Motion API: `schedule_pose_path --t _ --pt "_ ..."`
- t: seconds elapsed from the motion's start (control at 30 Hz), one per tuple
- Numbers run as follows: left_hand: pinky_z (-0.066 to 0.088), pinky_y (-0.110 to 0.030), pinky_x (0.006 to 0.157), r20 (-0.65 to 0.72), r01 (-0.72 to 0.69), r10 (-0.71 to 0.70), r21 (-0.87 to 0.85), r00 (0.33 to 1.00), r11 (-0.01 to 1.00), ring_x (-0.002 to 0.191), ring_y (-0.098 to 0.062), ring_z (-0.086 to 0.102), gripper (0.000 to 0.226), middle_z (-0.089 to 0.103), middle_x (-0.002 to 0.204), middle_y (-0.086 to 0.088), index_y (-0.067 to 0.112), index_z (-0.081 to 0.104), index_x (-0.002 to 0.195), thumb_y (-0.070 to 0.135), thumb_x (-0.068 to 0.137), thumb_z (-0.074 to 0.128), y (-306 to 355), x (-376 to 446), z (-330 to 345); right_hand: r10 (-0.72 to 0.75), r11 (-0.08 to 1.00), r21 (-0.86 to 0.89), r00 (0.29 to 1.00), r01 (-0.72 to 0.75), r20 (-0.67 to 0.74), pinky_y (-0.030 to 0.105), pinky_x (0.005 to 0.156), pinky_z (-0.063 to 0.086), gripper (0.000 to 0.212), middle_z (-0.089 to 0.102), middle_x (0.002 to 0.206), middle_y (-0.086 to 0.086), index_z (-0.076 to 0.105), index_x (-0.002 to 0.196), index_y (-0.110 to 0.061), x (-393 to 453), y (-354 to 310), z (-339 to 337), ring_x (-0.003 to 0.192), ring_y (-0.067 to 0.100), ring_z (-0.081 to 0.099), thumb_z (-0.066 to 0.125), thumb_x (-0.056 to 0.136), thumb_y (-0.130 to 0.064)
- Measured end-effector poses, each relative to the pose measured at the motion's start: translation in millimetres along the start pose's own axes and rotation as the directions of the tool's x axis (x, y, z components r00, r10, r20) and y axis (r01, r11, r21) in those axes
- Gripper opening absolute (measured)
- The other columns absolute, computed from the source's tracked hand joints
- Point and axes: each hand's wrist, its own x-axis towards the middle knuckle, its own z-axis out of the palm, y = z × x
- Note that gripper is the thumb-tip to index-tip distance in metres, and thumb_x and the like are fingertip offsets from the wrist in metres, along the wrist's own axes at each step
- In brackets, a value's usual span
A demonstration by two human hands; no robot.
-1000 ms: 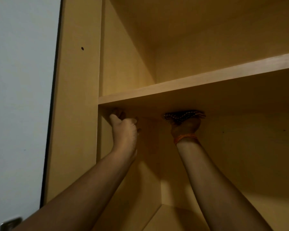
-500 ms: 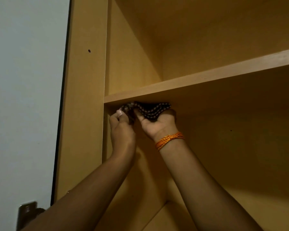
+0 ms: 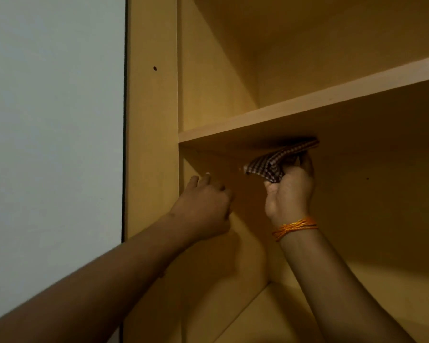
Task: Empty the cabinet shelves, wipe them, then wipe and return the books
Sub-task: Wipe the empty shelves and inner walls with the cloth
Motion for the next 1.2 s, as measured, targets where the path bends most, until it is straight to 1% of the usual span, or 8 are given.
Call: schedule_pose_path --t 0.23,0.47,0.53,0.7,0.83,0.93,1.07,1.2 --pt "0.011 -0.067 0.12 0.248 -0.148 0.017 0.521 0.969 0.841 0.147 -0.049 0.023 0.062 0.041 0.154 -0.017 0.02 0.046 0.148 0.049 0.094 0.056 -27 -1 -14 -0.162 0.674 -0.679 0.955 0.29 0.247 0.032 0.1 0.048 0.049 0.055 0.143 -0.006 0.049 0.148 -0.027 1 62 -34 0.126 0.017 0.054 0.049 0.102 -0.008" --pt "0.008 -0.067 0.12 0.225 -0.171 0.037 0.615 0.974 0.77 0.149 -0.049 0.018 0.07 0.032 0.159 -0.02 0.015 0.035 0.153 0.053 0.096 0.05 -33 -12 -22 0.07 0.348 -0.783 0.819 0.515 0.57 0.039 0.119 0.033 0.05 0.036 0.16 -0.001 0.038 0.153 -0.029 -21 122 -58 0.147 0.019 0.033 0.041 0.106 -0.013" --pt "0.013 -0.065 0.12 0.207 -0.163 0.042 0.61 0.977 0.775 0.144 -0.045 0.03 0.063 0.044 0.152 -0.019 0.014 0.046 0.146 0.052 0.096 0.05 -35 -12 -28 0.118 0.272 -0.778 0.783 0.566 0.611 0.025 0.121 0.019 0.059 0.023 0.165 -0.006 0.031 0.155 -0.033 -30 130 -64 0.152 0.01 0.016 0.044 0.104 -0.007" --pt "0.025 -0.058 0.119 0.195 -0.192 0.101 0.542 0.976 0.818 0.137 -0.036 0.042 0.051 0.051 0.145 -0.015 0.017 0.05 0.142 0.045 0.099 0.047 -38 -13 -37 0.162 0.355 -0.83 0.847 0.429 0.507 0.012 0.112 0.015 0.068 -0.003 0.166 -0.019 0.011 0.15 -0.048 -73 144 -83 0.153 0.006 0.002 0.038 0.103 -0.006" --pt "0.039 -0.047 0.111 0.146 -0.208 0.159 0.443 0.977 0.872 0.129 -0.03 0.048 0.053 0.051 0.141 -0.011 0.019 0.046 0.143 0.047 0.098 0.049 -40 -8 -45 0.146 0.361 -0.731 0.739 0.579 0.658 0.002 0.11 0.019 0.08 -0.005 0.163 -0.02 0.002 0.152 -0.046 -100 141 -77 0.141 -0.02 -0.002 0.038 0.098 0.001" --pt "0.043 -0.044 0.107 0.093 -0.181 0.157 0.403 0.983 0.897 0.124 -0.027 0.049 0.052 0.053 0.136 -0.008 0.021 0.047 0.14 0.05 0.096 0.05 -40 -2 -51 0.117 0.363 -0.609 0.614 0.705 0.781 0.017 0.12 0.019 0.086 0.004 0.167 -0.009 0.011 0.158 -0.038 -91 136 -62 0.153 0.004 0.005 0.04 0.088 0.003" --pt "0.045 -0.04 0.101 0.053 -0.136 0.125 0.366 0.991 0.92 0.115 -0.025 0.051 0.047 0.052 0.132 -0.007 0.022 0.043 0.14 0.044 0.099 0.047 -44 10 -55 0.076 0.282 -0.522 0.523 0.805 0.849 0.011 0.117 0.018 0.074 0.02 0.165 0.004 0.028 0.157 -0.029 -48 133 -42 0.151 0.023 0.02 0.046 0.088 -0.006" --pt "0.05 -0.037 0.096 0.063 -0.15 0.136 0.369 0.989 0.917 0.113 -0.024 0.054 0.046 0.05 0.132 -0.007 0.023 0.042 0.139 0.041 0.098 0.05 -48 16 -48 0.036 0.296 -0.538 0.554 0.789 0.832 0.034 0.109 0.041 0.053 0.038 0.155 0.011 0.039 0.151 -0.023 -2 141 -35 0.139 0.029 0.041 0.035 0.099 -0.036"
